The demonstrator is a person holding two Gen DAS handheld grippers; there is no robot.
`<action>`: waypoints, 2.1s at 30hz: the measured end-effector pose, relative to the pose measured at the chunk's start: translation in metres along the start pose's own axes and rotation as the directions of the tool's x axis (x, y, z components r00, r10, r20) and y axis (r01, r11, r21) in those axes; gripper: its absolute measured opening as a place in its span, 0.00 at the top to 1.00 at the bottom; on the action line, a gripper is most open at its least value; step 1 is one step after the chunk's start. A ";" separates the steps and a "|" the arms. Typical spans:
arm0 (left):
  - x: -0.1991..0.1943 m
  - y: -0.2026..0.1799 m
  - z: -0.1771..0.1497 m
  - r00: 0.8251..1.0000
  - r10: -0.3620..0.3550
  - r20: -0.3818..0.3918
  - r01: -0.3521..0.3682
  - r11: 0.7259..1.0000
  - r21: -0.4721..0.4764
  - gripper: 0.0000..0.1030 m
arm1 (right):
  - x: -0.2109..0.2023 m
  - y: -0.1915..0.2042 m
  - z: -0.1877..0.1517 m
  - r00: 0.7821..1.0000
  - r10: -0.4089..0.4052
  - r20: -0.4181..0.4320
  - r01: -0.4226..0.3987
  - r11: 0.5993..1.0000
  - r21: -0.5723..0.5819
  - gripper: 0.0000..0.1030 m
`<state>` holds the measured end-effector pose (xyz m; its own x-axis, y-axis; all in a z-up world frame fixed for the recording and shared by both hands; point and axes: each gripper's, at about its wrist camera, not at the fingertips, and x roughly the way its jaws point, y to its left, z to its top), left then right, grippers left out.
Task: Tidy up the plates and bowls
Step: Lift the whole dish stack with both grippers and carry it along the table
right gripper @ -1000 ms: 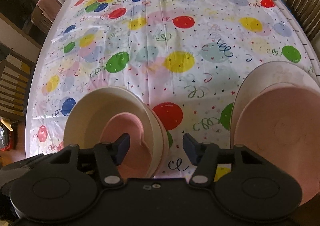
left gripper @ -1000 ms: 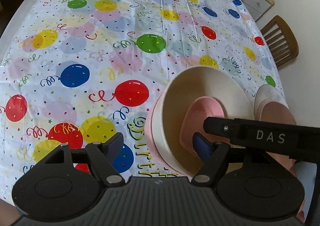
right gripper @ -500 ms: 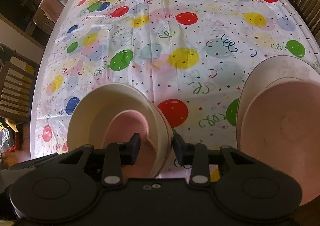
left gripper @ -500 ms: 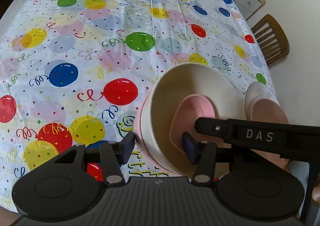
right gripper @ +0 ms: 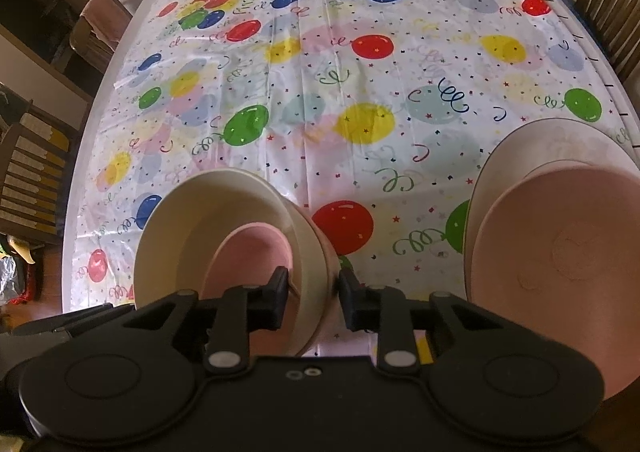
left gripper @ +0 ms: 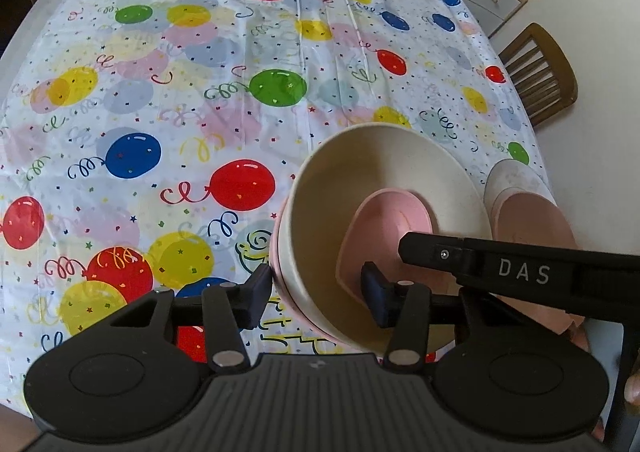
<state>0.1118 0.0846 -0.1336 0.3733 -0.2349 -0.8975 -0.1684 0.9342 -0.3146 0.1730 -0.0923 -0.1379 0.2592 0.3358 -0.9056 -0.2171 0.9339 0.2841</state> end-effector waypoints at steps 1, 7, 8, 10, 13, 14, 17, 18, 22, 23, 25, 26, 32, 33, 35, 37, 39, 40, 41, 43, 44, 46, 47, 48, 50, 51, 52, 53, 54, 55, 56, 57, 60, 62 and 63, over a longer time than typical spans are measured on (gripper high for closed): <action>-0.002 -0.001 0.000 1.000 0.001 0.001 -0.001 1.000 0.001 0.53 | -0.002 0.000 0.000 1.000 0.002 0.002 -0.002 1.000 -0.003 0.75; -0.018 -0.012 0.004 1.000 -0.003 0.017 0.003 1.000 0.017 0.53 | -0.020 -0.001 0.001 1.000 0.015 0.025 -0.015 1.000 -0.004 0.75; -0.020 -0.015 0.005 1.000 -0.003 0.021 0.003 1.000 0.024 0.53 | -0.023 -0.002 0.002 0.999 0.016 0.029 -0.016 1.000 -0.005 0.75; -0.024 -0.022 0.007 1.000 -0.004 0.025 0.003 0.999 0.037 0.53 | -0.031 -0.004 0.003 0.999 0.018 0.041 -0.018 1.000 -0.005 0.75; -0.030 -0.034 0.011 0.999 -0.005 0.036 0.002 0.998 0.057 0.53 | -0.042 -0.009 0.005 0.998 0.023 0.059 -0.023 1.000 0.001 0.76; -0.031 -0.038 0.012 0.999 -0.006 0.039 0.003 0.998 0.064 0.53 | -0.046 -0.011 0.006 0.998 0.024 0.065 -0.024 1.000 0.005 0.76; -0.035 -0.050 0.016 0.999 -0.015 0.045 0.011 0.997 0.083 0.53 | -0.058 -0.020 0.007 0.996 0.026 0.082 -0.028 0.999 0.021 0.76; -0.035 -0.055 0.017 0.999 -0.017 0.047 0.013 0.996 0.091 0.53 | -0.062 -0.024 0.008 0.996 0.026 0.090 -0.028 0.999 0.026 0.76; -0.033 -0.075 0.020 0.998 -0.027 0.048 0.021 0.992 0.126 0.53 | -0.074 -0.040 0.009 0.993 0.019 0.115 -0.025 0.999 0.045 0.76; -0.031 -0.081 0.020 0.998 -0.031 0.048 0.024 0.990 0.136 0.53 | -0.077 -0.044 0.010 0.993 0.017 0.120 -0.023 0.998 0.051 0.76; -0.028 -0.092 0.021 0.998 -0.038 0.044 0.031 0.987 0.155 0.54 | -0.083 -0.054 0.010 0.991 0.009 0.132 -0.017 0.998 0.065 0.76; -0.027 -0.097 0.021 0.998 -0.042 0.042 0.034 0.986 0.164 0.54 | -0.085 -0.059 0.009 0.991 0.004 0.137 -0.014 0.997 0.071 0.76; -0.018 -0.131 0.020 0.998 -0.064 0.028 0.057 0.974 0.219 0.54 | -0.099 -0.092 0.006 0.987 -0.019 0.163 0.000 0.993 0.120 0.76; -0.016 -0.137 0.020 0.997 -0.068 0.025 0.061 0.972 0.228 0.54 | -0.101 -0.097 0.006 0.986 -0.024 0.166 0.003 0.992 0.128 0.76; -0.012 -0.147 0.020 0.997 -0.074 0.018 0.068 0.968 0.241 0.54 | -0.104 -0.106 0.005 0.985 -0.034 0.172 0.010 0.990 0.142 0.76; -0.008 -0.158 0.020 0.997 -0.080 0.011 0.075 0.964 0.257 0.54 | -0.107 -0.116 0.003 0.984 -0.043 0.175 0.015 0.987 0.158 0.76; -0.004 -0.166 0.020 0.996 -0.086 0.002 0.082 0.960 0.267 0.54 | -0.110 -0.125 0.001 0.983 -0.051 0.178 0.020 0.985 0.172 0.76; -0.002 -0.170 0.020 0.996 -0.088 -0.004 0.086 0.958 0.273 0.54 | -0.111 -0.130 0.001 0.982 -0.056 0.179 0.024 0.984 0.179 0.76; 0.001 -0.174 0.019 0.996 -0.090 -0.010 0.089 0.956 0.280 0.54 | -0.111 -0.134 0.000 0.982 -0.060 0.179 0.027 0.982 0.185 0.76; 0.006 -0.181 0.018 0.996 -0.093 -0.019 0.094 0.952 0.290 0.54 | -0.112 -0.142 -0.001 0.982 -0.069 0.178 0.033 0.980 0.197 0.76; 0.009 -0.185 0.018 0.995 -0.093 -0.024 0.097 0.951 0.295 0.54 | -0.112 -0.146 -0.002 0.982 -0.072 0.177 0.035 0.979 0.203 0.76; 0.015 -0.191 0.017 0.995 -0.097 -0.034 0.103 0.947 0.305 0.54 | -0.112 -0.154 -0.004 0.982 -0.078 0.173 0.040 0.975 0.217 0.76; 0.017 -0.194 0.016 0.994 -0.099 -0.039 0.106 0.945 0.309 0.54 | -0.111 -0.158 -0.005 0.982 -0.083 0.172 0.043 0.974 0.223 0.76; 0.020 -0.195 0.016 0.994 -0.100 -0.043 0.109 0.944 0.312 0.54 | -0.111 -0.160 -0.005 0.981 -0.088 0.170 0.047 0.973 0.227 0.76; 0.027 -0.200 0.015 0.993 -0.102 -0.052 0.113 0.941 0.318 0.54 | -0.109 -0.166 -0.006 0.982 -0.095 0.166 0.054 0.970 0.236 0.76; 0.029 -0.202 0.015 0.993 -0.103 -0.056 0.115 0.941 0.319 0.54 | -0.108 -0.169 -0.006 0.982 -0.099 0.162 0.058 0.969 0.241 0.76; 0.033 -0.204 0.014 0.993 -0.103 -0.060 0.117 0.940 0.320 0.54 | -0.107 -0.172 -0.006 0.982 -0.102 0.159 0.061 0.968 0.244 0.76; 0.035 -0.206 0.014 0.993 -0.103 -0.064 0.118 0.939 0.322 0.54 | -0.106 -0.174 -0.006 0.982 -0.105 0.157 0.064 0.967 0.246 0.76; 0.038 -0.207 0.014 0.992 -0.102 -0.068 0.119 0.939 0.324 0.54 | -0.105 -0.177 -0.006 0.982 -0.107 0.153 0.066 0.966 0.250 0.76; 0.041 -0.208 0.013 0.992 -0.100 -0.073 0.119 0.938 0.326 0.53 | -0.104 -0.180 -0.007 0.983 -0.108 0.149 0.068 0.965 0.255 0.76; 0.044 -0.210 0.013 0.992 -0.099 -0.077 0.119 0.937 0.328 0.53 | -0.102 -0.182 -0.007 0.983 -0.109 0.146 0.069 0.964 0.258 0.76; 0.046 -0.211 0.013 0.992 -0.097 -0.081 0.118 0.936 0.330 0.53 | -0.101 -0.184 -0.007 0.984 -0.112 0.141 0.072 0.963 0.261 0.76; 0.054 -0.214 0.013 0.992 -0.086 -0.095 0.113 0.936 0.334 0.54 | -0.097 -0.188 -0.007 0.985 -0.114 0.131 0.076 0.962 0.264 0.76; 0.059 -0.217 0.013 0.992 -0.080 -0.103 0.110 0.935 0.336 0.54 | -0.095 -0.190 -0.007 0.985 -0.116 0.124 0.080 0.961 0.266 0.76; 0.060 -0.217 0.013 0.991 -0.077 -0.106 0.109 0.935 0.339 0.54 | -0.094 -0.192 -0.007 0.986 -0.116 0.121 0.080 0.960 0.268 0.76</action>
<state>0.1830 -0.1290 -0.1153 0.2865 -0.3332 -0.8983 0.1920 0.9385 -0.2869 0.1836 -0.3041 -0.1093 0.3942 0.2377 -0.8878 0.0649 0.9564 0.2849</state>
